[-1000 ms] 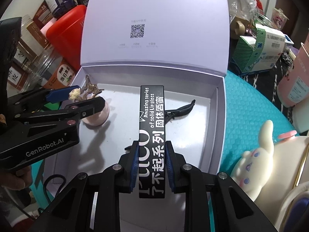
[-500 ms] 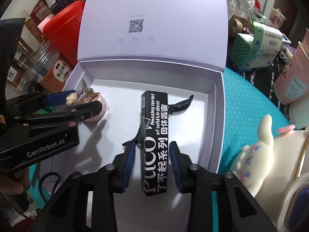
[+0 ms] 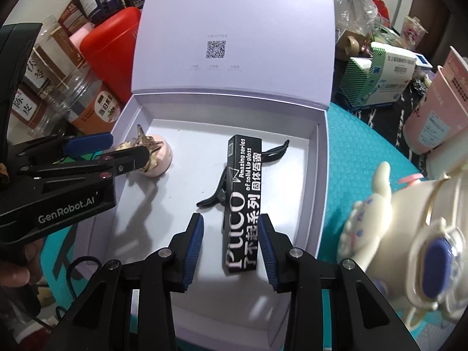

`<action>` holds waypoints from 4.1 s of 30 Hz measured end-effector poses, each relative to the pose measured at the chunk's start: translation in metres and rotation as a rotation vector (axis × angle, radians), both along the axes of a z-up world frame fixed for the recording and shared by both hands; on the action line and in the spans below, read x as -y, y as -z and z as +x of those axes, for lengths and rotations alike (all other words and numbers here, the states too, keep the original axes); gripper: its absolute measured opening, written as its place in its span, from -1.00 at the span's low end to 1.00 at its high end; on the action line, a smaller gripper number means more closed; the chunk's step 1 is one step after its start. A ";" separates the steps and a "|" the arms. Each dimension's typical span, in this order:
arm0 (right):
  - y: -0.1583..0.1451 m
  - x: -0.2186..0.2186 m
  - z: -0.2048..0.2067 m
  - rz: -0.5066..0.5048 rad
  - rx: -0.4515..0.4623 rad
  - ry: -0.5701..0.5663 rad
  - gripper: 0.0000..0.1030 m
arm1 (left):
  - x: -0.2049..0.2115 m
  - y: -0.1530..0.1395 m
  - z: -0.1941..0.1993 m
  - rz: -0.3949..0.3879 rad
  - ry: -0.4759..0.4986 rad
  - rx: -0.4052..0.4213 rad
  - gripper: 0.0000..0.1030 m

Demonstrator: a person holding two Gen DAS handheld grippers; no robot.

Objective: Organize rigid objects
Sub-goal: 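Open the left tool to drop the keychain in the box while the right tool releases the PUCO box, then withdraw both open tools from the white box back over the table, then lower the left tool onto the novo blush compact and close on it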

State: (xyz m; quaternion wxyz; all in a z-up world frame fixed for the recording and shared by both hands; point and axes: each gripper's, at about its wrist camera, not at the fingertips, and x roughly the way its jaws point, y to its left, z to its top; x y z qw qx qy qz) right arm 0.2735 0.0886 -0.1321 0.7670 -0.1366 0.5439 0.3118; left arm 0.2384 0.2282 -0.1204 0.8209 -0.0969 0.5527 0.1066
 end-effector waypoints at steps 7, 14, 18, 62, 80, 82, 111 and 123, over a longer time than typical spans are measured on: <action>-0.019 0.010 -0.012 0.014 0.012 0.011 -0.26 | 0.002 -0.020 -0.016 0.000 -0.015 0.018 0.06; -0.040 0.023 -0.021 0.034 0.038 0.015 -0.26 | 0.009 -0.045 -0.026 0.009 -0.012 0.052 0.07; -0.053 0.030 -0.029 0.049 0.054 0.019 -0.26 | 0.014 -0.062 -0.032 0.019 -0.016 0.077 0.07; -0.116 0.198 -0.173 0.090 0.121 0.082 -0.07 | 0.153 -0.121 -0.163 0.038 0.071 0.105 0.92; -0.094 0.270 -0.197 0.087 0.074 0.168 0.01 | 0.219 -0.102 -0.167 -0.011 0.156 0.068 0.92; -0.091 0.276 -0.198 0.087 0.065 0.177 0.01 | 0.226 -0.099 -0.167 -0.010 0.167 0.064 0.92; -0.012 0.342 -0.199 0.044 -0.068 0.221 0.01 | 0.312 -0.014 -0.179 -0.064 0.255 -0.078 0.92; 0.029 0.349 -0.187 0.022 -0.104 0.189 0.01 | 0.330 0.034 -0.170 -0.058 0.274 -0.108 0.91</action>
